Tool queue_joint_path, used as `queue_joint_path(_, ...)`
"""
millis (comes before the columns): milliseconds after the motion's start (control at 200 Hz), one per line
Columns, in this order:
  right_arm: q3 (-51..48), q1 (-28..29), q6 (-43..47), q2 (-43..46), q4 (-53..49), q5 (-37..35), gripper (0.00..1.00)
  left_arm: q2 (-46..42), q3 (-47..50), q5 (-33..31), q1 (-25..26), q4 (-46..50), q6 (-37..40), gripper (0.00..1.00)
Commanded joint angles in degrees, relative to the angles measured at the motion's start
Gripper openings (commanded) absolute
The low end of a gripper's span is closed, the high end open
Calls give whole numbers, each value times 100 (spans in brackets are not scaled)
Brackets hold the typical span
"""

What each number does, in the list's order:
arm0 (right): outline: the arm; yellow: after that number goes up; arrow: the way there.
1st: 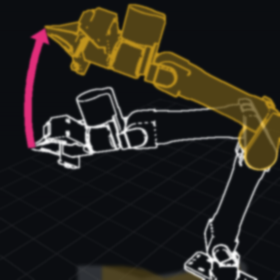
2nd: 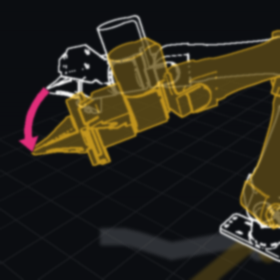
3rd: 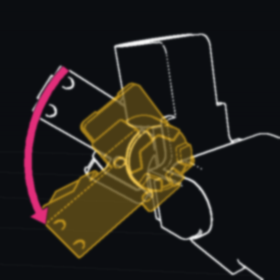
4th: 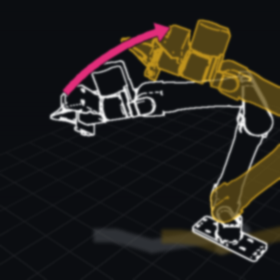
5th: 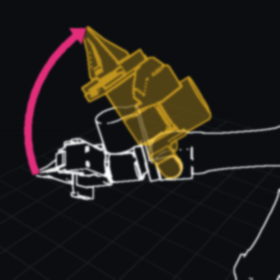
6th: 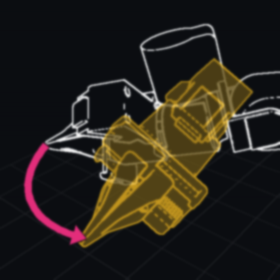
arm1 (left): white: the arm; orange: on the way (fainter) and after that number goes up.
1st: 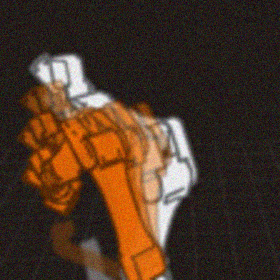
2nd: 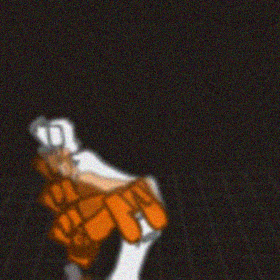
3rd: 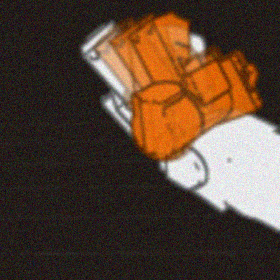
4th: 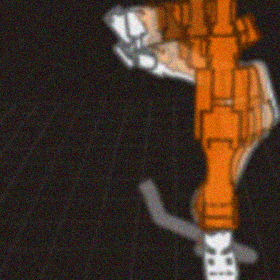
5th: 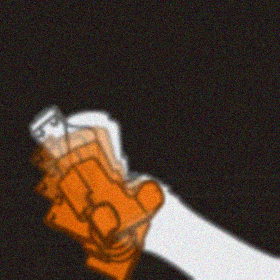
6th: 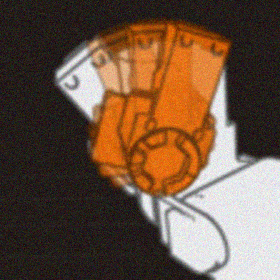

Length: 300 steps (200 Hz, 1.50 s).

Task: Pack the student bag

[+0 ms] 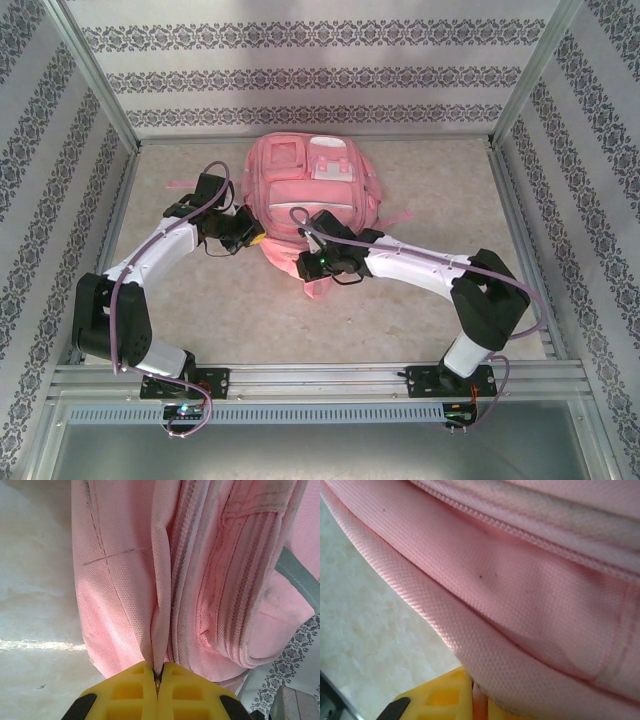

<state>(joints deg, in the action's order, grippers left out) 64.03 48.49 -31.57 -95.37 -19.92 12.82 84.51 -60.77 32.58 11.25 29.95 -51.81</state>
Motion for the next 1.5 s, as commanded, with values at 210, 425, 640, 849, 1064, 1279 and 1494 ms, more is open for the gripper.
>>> queue_joint_path(210, 316, 11, -38, -166, -134, 609, 15, -74, -96, -110, -61, -68, 92, 0)
queue_joint_path(425, 329, -59, -100, -189, -71, 685, 23, -23, -58, -54, -62, -148, 62, 0)
queue_joint_path(640, 356, -57, -99, -289, -24, 732, 14, 29, -54, -39, -69, -174, 66, 0)
queue_joint_path(849, 314, -90, 29, -170, -180, 710, 6, 68, -74, -45, -61, -144, 101, 0)
queue_joint_path(1064, 9, -222, 294, 69, -380, 721, 10, 147, -157, -67, -87, -109, 156, 0)
queue_joint_path(1279, -171, -345, 570, 150, -666, 722, 9, 200, -279, -102, -153, -8, 229, 0)
queue_joint_path(1494, -448, -628, 932, 396, -1058, 482, 1, 188, -352, -94, -252, 105, 299, 0)
